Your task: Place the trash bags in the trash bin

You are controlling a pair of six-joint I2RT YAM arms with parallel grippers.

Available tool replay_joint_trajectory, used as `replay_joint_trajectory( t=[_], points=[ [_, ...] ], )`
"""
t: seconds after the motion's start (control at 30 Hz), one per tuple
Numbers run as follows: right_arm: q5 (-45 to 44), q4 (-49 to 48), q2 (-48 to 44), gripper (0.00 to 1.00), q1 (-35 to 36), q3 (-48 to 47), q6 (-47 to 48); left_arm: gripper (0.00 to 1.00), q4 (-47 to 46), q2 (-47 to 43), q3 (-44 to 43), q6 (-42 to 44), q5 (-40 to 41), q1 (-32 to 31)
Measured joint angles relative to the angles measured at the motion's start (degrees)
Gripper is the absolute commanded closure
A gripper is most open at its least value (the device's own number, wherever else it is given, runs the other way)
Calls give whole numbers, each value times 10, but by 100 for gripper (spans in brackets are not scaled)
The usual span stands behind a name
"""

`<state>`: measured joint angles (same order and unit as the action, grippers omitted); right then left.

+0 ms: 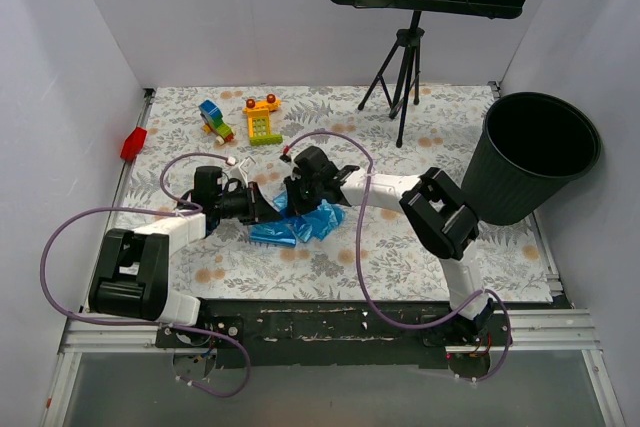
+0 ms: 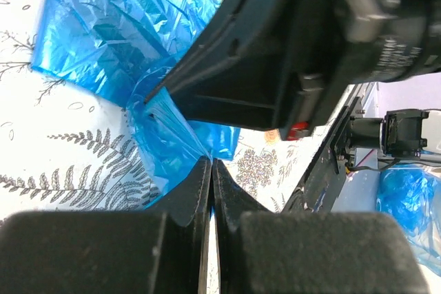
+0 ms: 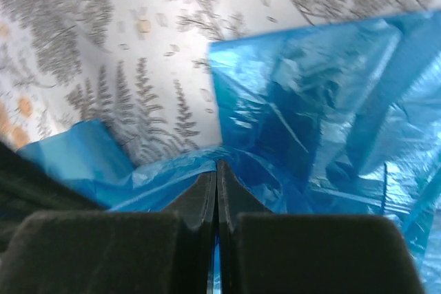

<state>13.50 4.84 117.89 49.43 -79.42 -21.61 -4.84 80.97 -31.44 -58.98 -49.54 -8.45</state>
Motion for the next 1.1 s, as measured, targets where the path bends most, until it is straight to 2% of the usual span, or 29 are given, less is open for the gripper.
replay_joint_trajectory(
  t=[0.2,0.27,0.33,0.37,0.4,0.43,0.5,0.63,0.73,0.97,1.1],
  points=[
    [-59,22,13,99,1,-3,-78,100,-18,-14,12,-1,-9,-10],
    [-63,20,13,99,1,-3,-77,100,-21,-20,14,-2,-13,-10],
    [-49,8,13,99,0,-2,-36,100,-21,-23,14,-2,-16,-11],
    [-38,-1,14,99,-1,-2,-2,84,-13,-26,13,2,-20,-11],
    [-29,-8,14,99,-3,0,26,62,-2,-28,11,8,-20,-12],
    [-20,-13,14,99,-6,0,60,52,18,-31,5,16,-13,-15],
    [-9,-15,14,99,-14,0,125,36,54,-32,-16,39,12,-19],
    [-9,19,-1,99,-26,0,214,18,90,-38,-68,77,70,-26],
    [-9,62,-22,99,-31,-1,257,17,90,-72,-92,117,101,-47],
    [37,135,-68,99,-40,-9,302,18,82,-85,-116,214,141,-173],
    [88,162,-82,99,-54,-10,327,18,55,-83,-91,274,183,-188]
  ],
)
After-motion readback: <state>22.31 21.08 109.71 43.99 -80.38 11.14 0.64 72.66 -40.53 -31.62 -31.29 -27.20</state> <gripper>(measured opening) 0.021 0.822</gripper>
